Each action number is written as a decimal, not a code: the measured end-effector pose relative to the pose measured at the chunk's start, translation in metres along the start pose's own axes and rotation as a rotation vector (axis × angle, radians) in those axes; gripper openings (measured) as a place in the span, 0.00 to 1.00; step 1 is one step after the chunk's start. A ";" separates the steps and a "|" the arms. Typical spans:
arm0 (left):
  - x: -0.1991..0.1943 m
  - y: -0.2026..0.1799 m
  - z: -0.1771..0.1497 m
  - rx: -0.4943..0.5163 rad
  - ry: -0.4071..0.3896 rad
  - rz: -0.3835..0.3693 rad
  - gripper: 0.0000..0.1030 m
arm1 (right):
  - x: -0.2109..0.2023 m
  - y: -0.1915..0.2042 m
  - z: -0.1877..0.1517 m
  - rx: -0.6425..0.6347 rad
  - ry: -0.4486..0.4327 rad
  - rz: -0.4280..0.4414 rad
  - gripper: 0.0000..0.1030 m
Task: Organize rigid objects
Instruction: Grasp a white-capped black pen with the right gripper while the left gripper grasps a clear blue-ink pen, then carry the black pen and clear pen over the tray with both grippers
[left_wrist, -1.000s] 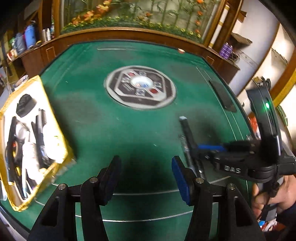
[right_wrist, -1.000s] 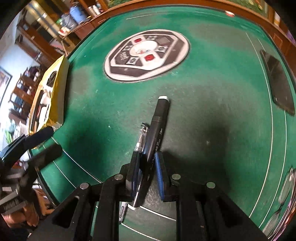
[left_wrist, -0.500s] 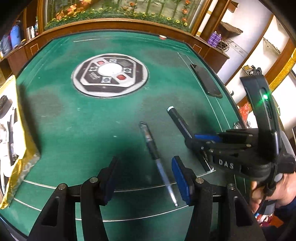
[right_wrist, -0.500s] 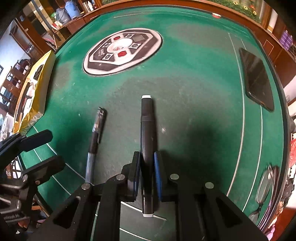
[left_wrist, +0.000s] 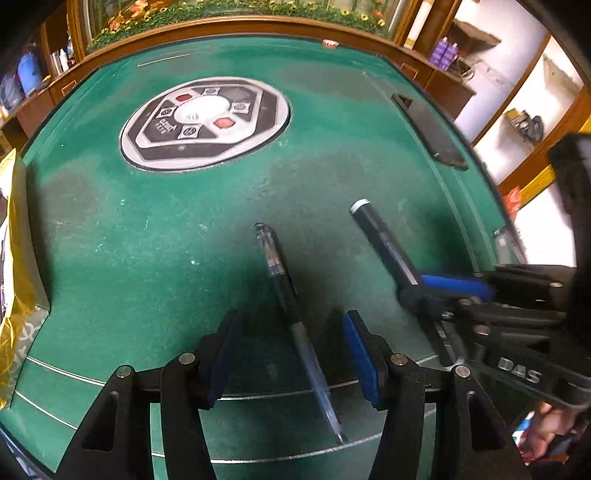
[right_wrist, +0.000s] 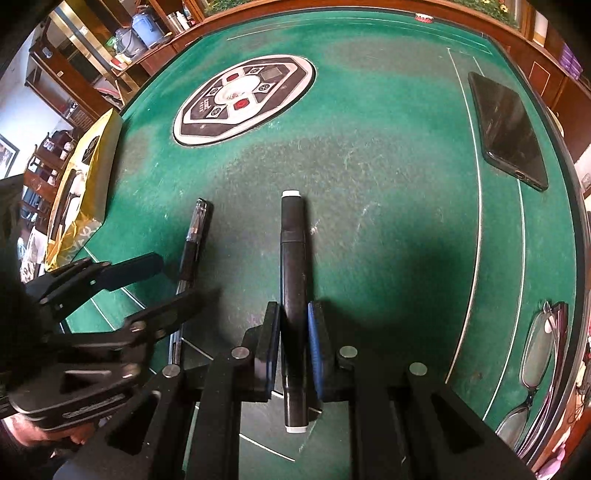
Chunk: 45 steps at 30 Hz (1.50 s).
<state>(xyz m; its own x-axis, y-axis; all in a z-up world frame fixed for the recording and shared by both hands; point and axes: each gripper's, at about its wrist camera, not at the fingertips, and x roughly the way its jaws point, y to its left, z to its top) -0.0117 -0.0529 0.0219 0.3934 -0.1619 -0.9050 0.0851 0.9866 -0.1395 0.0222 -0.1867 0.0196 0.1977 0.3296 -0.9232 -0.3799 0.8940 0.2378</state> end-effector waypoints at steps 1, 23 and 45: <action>0.002 -0.003 0.000 0.022 -0.004 0.032 0.58 | 0.000 0.000 0.000 -0.003 0.001 0.003 0.14; 0.004 -0.004 -0.006 0.086 -0.133 0.119 0.40 | 0.001 0.010 -0.001 -0.072 0.009 -0.061 0.14; -0.065 0.048 0.005 -0.032 -0.292 0.088 0.12 | -0.022 0.039 0.010 -0.068 -0.092 0.062 0.14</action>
<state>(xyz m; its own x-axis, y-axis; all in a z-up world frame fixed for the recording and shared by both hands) -0.0287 0.0050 0.0761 0.6447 -0.0706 -0.7612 0.0121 0.9965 -0.0822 0.0124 -0.1562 0.0523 0.2530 0.4133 -0.8748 -0.4541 0.8491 0.2698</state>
